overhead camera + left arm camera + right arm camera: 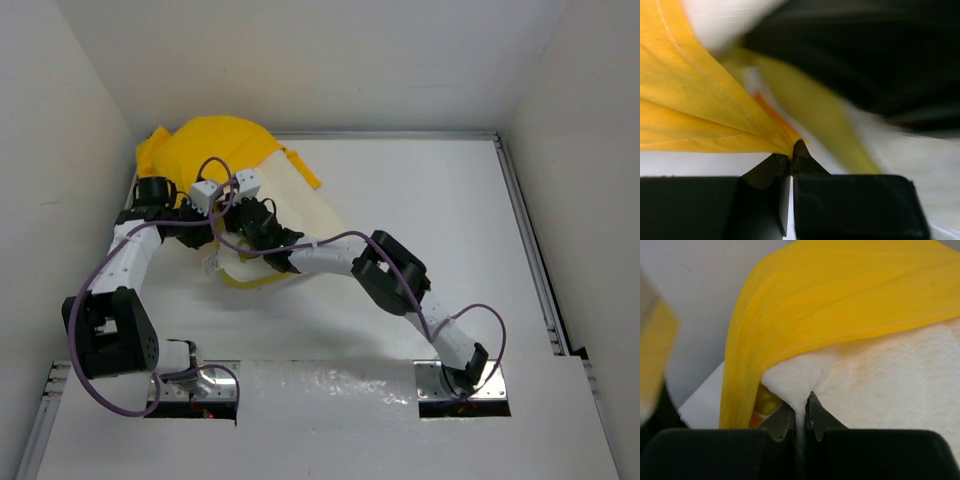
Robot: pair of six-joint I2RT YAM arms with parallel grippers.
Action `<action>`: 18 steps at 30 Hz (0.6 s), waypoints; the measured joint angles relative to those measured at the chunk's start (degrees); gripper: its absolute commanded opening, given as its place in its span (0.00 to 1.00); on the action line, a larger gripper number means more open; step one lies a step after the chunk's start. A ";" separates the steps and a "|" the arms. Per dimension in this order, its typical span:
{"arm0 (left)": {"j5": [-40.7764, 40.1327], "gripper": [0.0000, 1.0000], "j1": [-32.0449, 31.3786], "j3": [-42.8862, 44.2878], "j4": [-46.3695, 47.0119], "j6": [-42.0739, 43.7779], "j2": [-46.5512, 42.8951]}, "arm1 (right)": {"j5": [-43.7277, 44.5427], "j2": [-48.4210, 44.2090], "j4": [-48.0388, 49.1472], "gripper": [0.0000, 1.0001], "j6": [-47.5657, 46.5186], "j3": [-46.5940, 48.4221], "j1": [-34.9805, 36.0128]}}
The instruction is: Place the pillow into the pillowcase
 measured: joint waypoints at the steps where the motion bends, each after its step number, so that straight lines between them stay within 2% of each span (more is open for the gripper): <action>1: 0.79 0.00 0.20 0.37 -0.74 0.76 0.00 | 0.76 2.05 -0.07 0.00 0.50 2.73 0.00; 5: 3.04 0.00 0.98 1.46 -3.41 5.22 -0.15 | 2.10 7.98 -0.90 0.02 1.31 10.12 -0.04; 7: 3.39 0.00 1.09 1.07 -4.33 7.50 -0.70 | 1.05 8.94 -1.40 0.22 1.44 11.02 -0.17; 8: 3.41 0.08 1.09 0.39 -4.57 8.55 -1.29 | -0.55 8.98 -1.66 0.37 1.53 10.80 -0.35; 9: 3.41 0.17 1.09 -0.44 -4.92 9.46 -2.03 | -2.08 8.74 -1.40 0.69 1.64 10.10 -0.61; 10: 3.91 0.34 1.09 -1.42 -5.77 10.34 -3.02 | -4.42 8.11 -0.94 0.80 1.55 8.41 -0.90; 12: 5.25 0.47 1.01 -3.48 -9.05 11.93 -5.44 | -8.33 5.33 0.85 0.99 -0.37 1.66 -1.51; 13: 5.29 0.53 0.98 -4.26 -10.88 12.37 -6.69 | -10.14 3.48 1.62 0.99 -1.57 -2.84 -1.84; 15: 5.16 0.57 0.98 -4.35 -14.69 13.81 -8.57 | -13.55 -1.99 2.10 0.99 -4.76 -13.38 -2.40; 18: 5.20 0.61 0.98 -1.31 -19.58 14.75 -10.14 | -16.20 -10.78 1.62 0.99 -8.70 -23.37 -3.08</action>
